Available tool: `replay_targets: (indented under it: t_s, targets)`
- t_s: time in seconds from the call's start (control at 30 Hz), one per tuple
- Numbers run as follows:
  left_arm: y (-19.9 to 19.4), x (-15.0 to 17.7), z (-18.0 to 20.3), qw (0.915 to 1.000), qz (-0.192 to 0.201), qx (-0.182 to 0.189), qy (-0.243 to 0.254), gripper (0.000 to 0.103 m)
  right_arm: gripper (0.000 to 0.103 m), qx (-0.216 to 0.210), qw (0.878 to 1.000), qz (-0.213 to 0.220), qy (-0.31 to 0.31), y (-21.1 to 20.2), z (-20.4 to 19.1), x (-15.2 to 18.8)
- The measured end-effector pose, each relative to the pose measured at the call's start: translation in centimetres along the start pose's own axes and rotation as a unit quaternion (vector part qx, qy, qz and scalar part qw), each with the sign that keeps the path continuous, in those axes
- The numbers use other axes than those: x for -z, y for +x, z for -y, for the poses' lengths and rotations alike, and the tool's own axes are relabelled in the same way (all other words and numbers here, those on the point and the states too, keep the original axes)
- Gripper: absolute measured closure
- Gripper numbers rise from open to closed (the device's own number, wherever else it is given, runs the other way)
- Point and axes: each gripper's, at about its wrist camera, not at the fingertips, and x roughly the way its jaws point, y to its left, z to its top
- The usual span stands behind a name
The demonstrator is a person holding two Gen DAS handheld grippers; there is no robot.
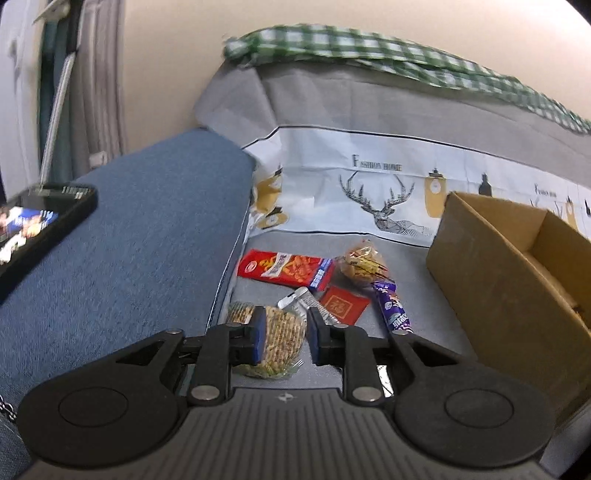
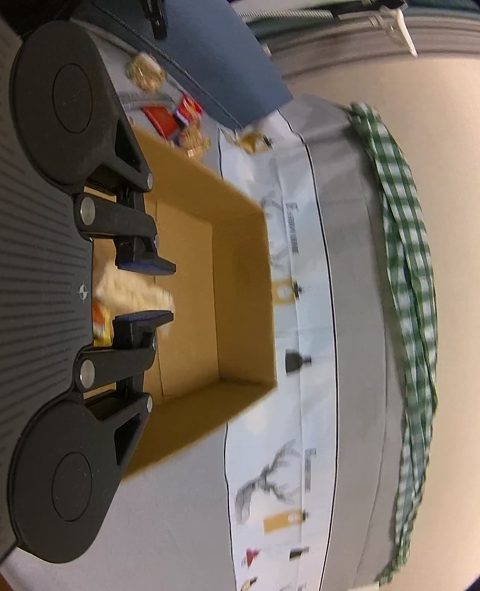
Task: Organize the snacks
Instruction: 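Move both tools back to the snack pile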
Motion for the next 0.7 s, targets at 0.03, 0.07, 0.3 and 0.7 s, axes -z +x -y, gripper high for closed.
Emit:
replay_targets:
  t_s: [0.03,0.07,0.3,0.7]
  targets:
    - [-0.2,0.0,0.4,0.9999,0.003,0.001,0.012,0.069,0.086,-0.007,1.000,-0.004,-0.004,0.2,-0.7,-0.1]
    - [-0.2,0.0,0.8,0.9998,0.005,-0.001,0.020,0.069,0.087,-0.015,1.000,-0.008,-0.015,0.4,-2.0,-0.1]
    - [-0.4,0.2,0.7,0.9997,0.015,-0.016,0.012,0.065,0.086,-0.104,0.992,-0.027,-0.069,2.6,-11.8,-0.8]
    - [-1.6,0.2,-0.9,0.9962,0.044,-0.069,-0.030,0.046,0.057,-0.156,0.966,-0.110,-0.173,10.7,-23.9,1.8]
